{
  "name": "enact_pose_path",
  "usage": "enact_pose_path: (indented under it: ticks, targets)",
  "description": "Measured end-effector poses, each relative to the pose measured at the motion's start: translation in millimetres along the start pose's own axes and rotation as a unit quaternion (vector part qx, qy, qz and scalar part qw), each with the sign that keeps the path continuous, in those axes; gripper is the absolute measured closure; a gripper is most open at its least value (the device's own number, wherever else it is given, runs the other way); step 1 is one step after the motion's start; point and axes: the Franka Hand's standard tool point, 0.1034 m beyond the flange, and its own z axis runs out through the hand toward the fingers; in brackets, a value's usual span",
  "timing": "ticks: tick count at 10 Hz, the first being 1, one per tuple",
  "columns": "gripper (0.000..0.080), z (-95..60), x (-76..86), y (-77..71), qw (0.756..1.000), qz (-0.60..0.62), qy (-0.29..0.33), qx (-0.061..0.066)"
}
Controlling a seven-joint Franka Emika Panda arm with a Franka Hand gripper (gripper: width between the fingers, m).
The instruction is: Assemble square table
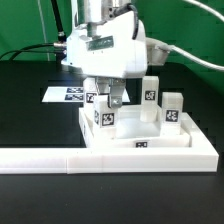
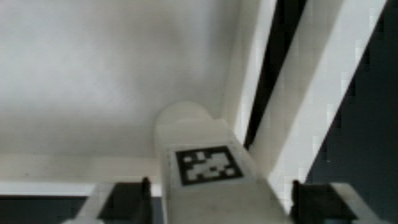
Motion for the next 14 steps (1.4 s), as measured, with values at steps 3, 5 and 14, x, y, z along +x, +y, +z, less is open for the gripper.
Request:
enact_pose_path:
  ticks: [3, 5, 14]
  targets:
    - [0.0161, 1.6, -2.3, -0.3, 0.991, -0.13, 0.001, 0.0]
    - [0.0153, 1.4, 0.0, 0.3, 0.976, -0.219, 0.001, 0.0]
    - [0.015, 1.1, 5.9, 0.9, 0.841, -0.541, 0.006, -0.012]
